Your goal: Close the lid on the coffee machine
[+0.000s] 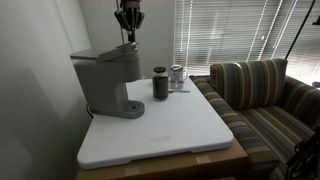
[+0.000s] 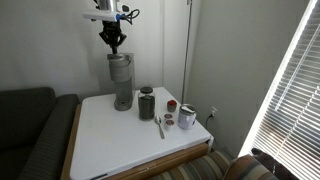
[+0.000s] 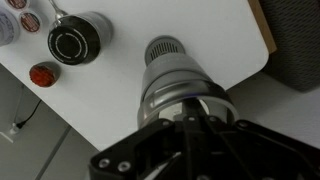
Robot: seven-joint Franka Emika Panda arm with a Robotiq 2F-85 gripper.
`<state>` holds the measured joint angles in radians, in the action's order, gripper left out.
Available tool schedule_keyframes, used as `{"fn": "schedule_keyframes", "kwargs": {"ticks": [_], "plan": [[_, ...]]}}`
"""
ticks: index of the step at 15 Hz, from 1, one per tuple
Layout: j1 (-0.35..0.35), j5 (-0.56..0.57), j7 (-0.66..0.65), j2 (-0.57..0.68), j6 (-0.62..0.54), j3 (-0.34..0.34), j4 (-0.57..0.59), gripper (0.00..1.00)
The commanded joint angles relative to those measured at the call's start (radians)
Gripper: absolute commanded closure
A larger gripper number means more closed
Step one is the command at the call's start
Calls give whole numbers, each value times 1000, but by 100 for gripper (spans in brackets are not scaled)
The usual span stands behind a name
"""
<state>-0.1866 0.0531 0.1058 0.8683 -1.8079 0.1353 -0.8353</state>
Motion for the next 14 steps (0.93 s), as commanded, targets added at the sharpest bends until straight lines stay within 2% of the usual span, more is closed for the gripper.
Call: {"fn": "schedule_keyframes", "kwargs": {"ticks": [1, 14], "plan": [[0, -3, -2, 1, 2, 0, 2, 99], [17, -34, 4, 53, 24, 12, 27, 100]]}}
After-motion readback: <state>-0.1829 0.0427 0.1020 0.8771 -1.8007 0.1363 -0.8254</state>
